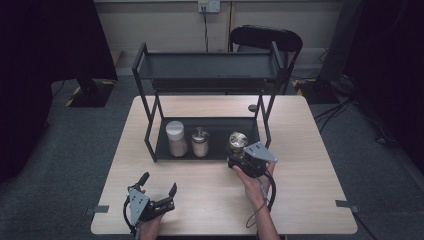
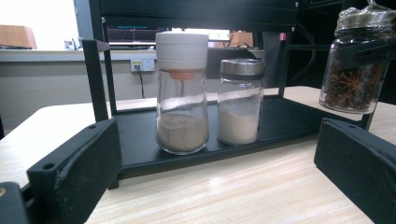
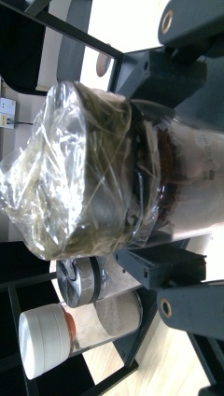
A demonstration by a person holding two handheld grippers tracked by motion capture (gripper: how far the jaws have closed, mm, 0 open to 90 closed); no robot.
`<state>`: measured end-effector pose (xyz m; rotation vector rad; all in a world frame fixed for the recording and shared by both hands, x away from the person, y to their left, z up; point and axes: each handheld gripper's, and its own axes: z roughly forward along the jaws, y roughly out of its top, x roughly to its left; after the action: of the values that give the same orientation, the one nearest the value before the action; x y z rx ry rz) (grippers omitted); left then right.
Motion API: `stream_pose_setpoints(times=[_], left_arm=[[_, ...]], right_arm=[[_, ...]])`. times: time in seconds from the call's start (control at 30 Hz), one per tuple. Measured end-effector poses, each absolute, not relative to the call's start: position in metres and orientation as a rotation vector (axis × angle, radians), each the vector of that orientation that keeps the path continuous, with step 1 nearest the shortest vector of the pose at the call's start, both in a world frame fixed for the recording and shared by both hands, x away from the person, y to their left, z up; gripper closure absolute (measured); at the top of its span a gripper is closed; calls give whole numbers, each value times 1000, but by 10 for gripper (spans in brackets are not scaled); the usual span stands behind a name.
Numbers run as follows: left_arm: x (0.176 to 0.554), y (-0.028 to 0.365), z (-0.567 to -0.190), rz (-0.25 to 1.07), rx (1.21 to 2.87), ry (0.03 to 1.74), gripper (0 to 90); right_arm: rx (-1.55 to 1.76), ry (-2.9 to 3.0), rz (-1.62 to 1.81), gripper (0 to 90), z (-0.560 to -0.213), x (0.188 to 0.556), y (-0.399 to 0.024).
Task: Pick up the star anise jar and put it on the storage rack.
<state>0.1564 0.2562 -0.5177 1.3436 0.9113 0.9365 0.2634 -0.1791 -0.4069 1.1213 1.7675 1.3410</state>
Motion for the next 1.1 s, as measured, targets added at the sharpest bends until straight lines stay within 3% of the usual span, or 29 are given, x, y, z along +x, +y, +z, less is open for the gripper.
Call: stream_pose_setpoints(times=[0.53,1.1], left_arm=[[157,257,-517,930,1347,910,1],[157,258,-518,930,1345,904,1]], right_arm=[[1139,1757,1338,316,-394,285,-174],[1176,1751,1267,316,-404,306,-152]])
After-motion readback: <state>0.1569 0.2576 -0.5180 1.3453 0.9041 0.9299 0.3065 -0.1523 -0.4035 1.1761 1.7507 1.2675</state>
